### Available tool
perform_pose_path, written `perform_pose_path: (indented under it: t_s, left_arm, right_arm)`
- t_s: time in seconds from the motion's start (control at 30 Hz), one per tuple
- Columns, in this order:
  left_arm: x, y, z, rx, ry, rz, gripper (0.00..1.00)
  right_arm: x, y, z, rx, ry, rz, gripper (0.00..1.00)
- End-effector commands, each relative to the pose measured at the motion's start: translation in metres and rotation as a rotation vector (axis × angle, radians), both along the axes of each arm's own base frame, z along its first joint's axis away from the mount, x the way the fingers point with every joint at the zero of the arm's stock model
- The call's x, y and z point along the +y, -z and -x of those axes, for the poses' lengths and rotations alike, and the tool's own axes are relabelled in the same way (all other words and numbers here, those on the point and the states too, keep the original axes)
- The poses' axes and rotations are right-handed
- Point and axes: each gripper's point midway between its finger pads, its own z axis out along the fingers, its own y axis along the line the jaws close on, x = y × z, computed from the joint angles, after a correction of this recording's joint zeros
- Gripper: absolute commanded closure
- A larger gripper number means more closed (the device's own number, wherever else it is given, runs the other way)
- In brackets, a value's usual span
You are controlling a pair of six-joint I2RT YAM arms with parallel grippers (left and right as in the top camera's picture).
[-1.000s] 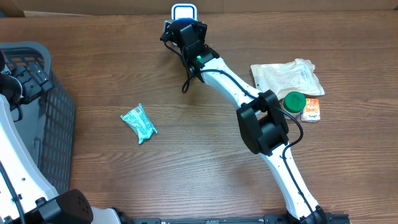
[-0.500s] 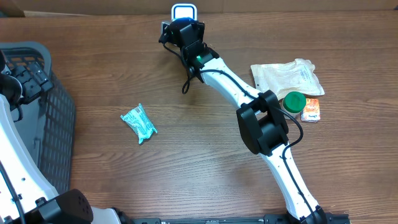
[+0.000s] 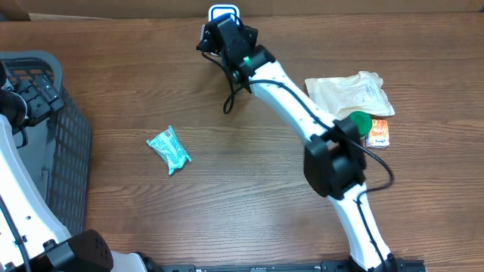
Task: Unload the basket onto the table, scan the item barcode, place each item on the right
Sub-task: 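Hold the teal packet in front of the scanner window, then carry the teal packet right and release it near the jar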
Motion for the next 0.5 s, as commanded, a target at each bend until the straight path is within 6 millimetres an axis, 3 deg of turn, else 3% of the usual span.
perform_pose_path:
  t_s: [0.0, 0.07, 0.2, 0.33, 0.47]
  left_arm:
    - [0.001, -0.001, -0.001, -0.006, -0.006, 0.002, 0.0]
    - [0.001, -0.001, -0.001, -0.006, -0.006, 0.002, 0.01]
    - [0.001, -0.001, -0.001, -0.006, -0.006, 0.002, 0.0]
    - [0.001, -0.001, -0.001, -0.006, -0.006, 0.002, 0.0]
    - [0.001, -0.001, -0.001, -0.006, -0.006, 0.002, 0.0]
  right_arm:
    - [0.021, -0.037, 0.039, 0.072, 0.042, -0.244, 0.96]
    - [0.021, -0.023, 0.069, 0.212, 0.148, -0.355, 0.96]
    - [0.018, 0.012, 0.129, 0.522, 0.53, -0.601, 0.96]
    - [-0.003, 0.034, 0.184, 0.79, 0.745, -0.562, 0.96]
    - [-0.036, 0.051, 0.211, 0.87, 0.879, -0.439, 0.96]
